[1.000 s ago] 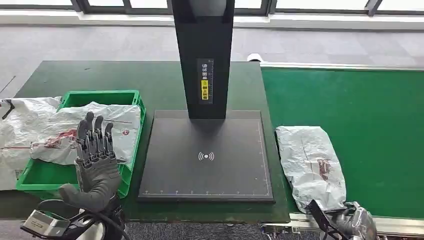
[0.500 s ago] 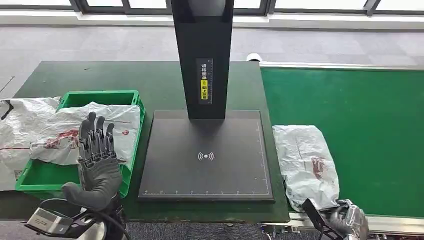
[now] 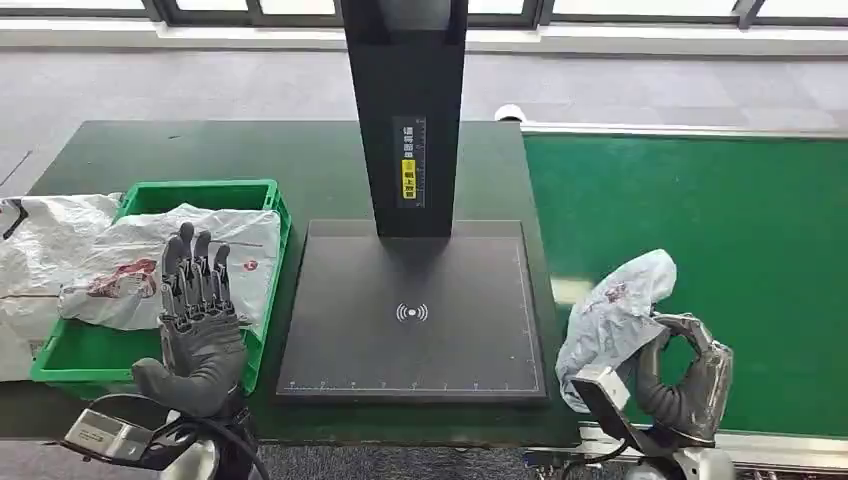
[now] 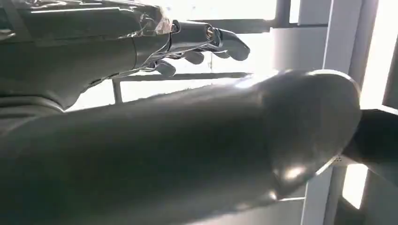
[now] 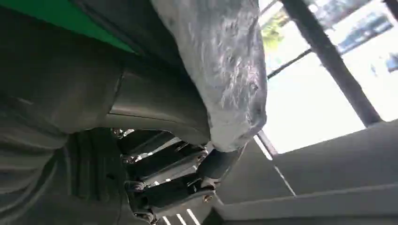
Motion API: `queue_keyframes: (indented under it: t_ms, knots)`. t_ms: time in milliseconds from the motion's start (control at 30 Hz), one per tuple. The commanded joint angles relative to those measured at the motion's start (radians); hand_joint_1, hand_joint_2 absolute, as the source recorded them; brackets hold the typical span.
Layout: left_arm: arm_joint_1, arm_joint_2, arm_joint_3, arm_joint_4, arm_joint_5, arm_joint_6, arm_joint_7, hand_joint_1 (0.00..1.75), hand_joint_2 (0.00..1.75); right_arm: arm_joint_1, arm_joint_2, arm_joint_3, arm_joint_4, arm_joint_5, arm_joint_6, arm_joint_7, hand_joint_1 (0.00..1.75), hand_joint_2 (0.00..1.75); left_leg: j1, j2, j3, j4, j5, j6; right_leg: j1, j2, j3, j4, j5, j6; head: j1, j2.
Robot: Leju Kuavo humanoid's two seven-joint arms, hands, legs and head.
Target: Moved the parcel from conveyor to table for the left to box.
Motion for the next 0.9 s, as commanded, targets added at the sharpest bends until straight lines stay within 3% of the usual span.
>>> queue_keyframes:
  t_ms: [33, 100, 433, 567, 667, 767, 833, 900]
  knots:
    - [-0.024, 0.034, -0.032, 0.051, 0.003, 0.006, 0.002, 0.0, 0.0, 0.028, -0.029, 0.196, -0.224, 0.0, 0.001, 0.013, 1.75, 1.75, -0.001, -0.001, -0.001, 0.0, 0.001, 0.0, -0.001, -0.001, 0.0, 0.0, 0.0, 0.0, 0.0, 0.0]
    - [-0.018, 0.029, -0.039, 0.042, -0.009, 0.018, 0.002, 0.0, 0.0, -0.069, -0.087, 0.199, -0.073, -0.107, -0.016, -0.005, 1.75, 1.75, 0.0, 0.001, 0.0, -0.001, 0.001, 0.0, 0.0, 0.001, 0.001, -0.001, 0.001, 0.0, 0.0, 0.0]
    - [-0.039, 0.035, -0.03, 0.058, -0.007, 0.035, 0.002, 0.0, 0.0, -0.205, -0.132, 0.237, 0.099, -0.179, -0.007, -0.022, 1.75, 1.75, -0.001, 0.002, 0.001, -0.002, 0.002, 0.001, -0.001, 0.003, 0.001, -0.003, 0.004, 0.0, 0.0, 0.0]
    - [-0.056, 0.029, -0.035, 0.086, -0.013, 0.025, 0.002, 0.0, 0.0, -0.406, -0.125, 0.251, 0.36, -0.181, 0.054, 0.003, 1.75, 1.75, -0.001, 0.004, 0.002, -0.003, 0.003, 0.001, -0.001, 0.005, 0.001, -0.003, 0.005, 0.001, 0.0, 0.0]
    - [-0.084, 0.033, -0.053, 0.126, -0.003, 0.02, 0.002, 0.0, 0.0, -0.633, -0.086, 0.282, 0.706, -0.196, 0.071, -0.034, 1.75, 1.75, 0.0, 0.007, 0.002, -0.001, 0.003, 0.0, -0.001, 0.009, 0.001, -0.002, 0.006, 0.001, 0.0, 0.0]
    - [-0.146, 0.029, -0.064, 0.191, 0.007, 0.023, 0.002, 0.0, 0.0, -0.836, 0.024, 0.353, 1.065, -0.156, 0.031, -0.057, 1.75, 1.75, 0.0, 0.012, 0.001, -0.002, 0.006, 0.0, -0.001, 0.014, -0.002, -0.002, 0.01, 0.0, 0.0, 0.0]
    - [-0.165, 0.024, -0.069, 0.214, 0.013, 0.023, 0.002, 0.0, 0.0, -0.865, 0.085, 0.378, 1.139, -0.166, 0.065, -0.075, 1.75, 1.75, -0.001, 0.012, -0.001, -0.002, 0.009, 0.0, -0.001, 0.014, -0.004, -0.001, 0.013, 0.0, 0.0, 0.0]
    - [-0.165, 0.024, -0.069, 0.214, 0.013, 0.023, 0.002, 0.0, 0.0, -0.865, 0.085, 0.378, 1.139, -0.166, 0.065, -0.075, 1.75, 1.75, 0.0, 0.009, -0.002, -0.002, 0.011, -0.002, 0.0, 0.011, -0.006, 0.0, 0.013, -0.002, 0.0, 0.0]
